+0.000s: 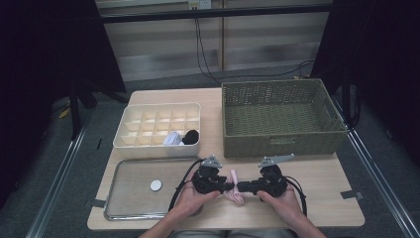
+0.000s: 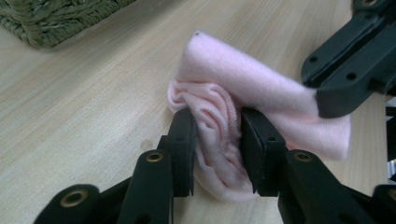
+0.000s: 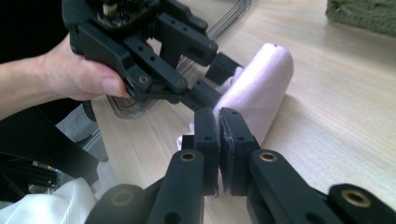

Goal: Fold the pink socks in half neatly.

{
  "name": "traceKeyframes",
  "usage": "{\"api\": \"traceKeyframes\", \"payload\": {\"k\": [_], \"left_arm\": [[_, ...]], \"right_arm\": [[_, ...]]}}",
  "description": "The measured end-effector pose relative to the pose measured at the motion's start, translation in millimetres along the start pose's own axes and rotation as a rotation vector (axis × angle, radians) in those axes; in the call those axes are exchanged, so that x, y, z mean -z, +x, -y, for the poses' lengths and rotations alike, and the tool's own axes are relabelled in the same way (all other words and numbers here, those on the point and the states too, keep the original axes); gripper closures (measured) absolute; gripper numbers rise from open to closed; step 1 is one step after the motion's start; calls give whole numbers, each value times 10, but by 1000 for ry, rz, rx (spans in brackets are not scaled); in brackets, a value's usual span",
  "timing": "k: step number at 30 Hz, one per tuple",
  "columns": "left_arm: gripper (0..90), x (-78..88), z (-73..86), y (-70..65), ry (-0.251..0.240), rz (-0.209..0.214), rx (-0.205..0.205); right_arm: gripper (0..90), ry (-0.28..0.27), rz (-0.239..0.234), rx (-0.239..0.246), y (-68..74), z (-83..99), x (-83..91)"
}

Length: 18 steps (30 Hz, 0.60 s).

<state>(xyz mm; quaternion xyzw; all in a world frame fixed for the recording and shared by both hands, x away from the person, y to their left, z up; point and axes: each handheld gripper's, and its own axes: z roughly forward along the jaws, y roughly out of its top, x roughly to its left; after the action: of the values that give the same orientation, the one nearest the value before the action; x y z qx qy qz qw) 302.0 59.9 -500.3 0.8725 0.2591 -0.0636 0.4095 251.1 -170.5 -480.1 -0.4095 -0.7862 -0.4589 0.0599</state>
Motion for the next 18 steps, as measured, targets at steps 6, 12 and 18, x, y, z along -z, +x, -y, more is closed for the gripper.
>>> {"api": "traceKeyframes", "payload": {"k": [6,12,18], "left_arm": [[570,271,-48,116,-36,-14,4],[594,356,55,144,-23,25,15],[643,156,76,120,27,49,21]], "right_arm": [[864,30,8,24,33,22,-65],[864,41,5,27,32,15,-109],[864,52,6,48,76,9,-158]]}}
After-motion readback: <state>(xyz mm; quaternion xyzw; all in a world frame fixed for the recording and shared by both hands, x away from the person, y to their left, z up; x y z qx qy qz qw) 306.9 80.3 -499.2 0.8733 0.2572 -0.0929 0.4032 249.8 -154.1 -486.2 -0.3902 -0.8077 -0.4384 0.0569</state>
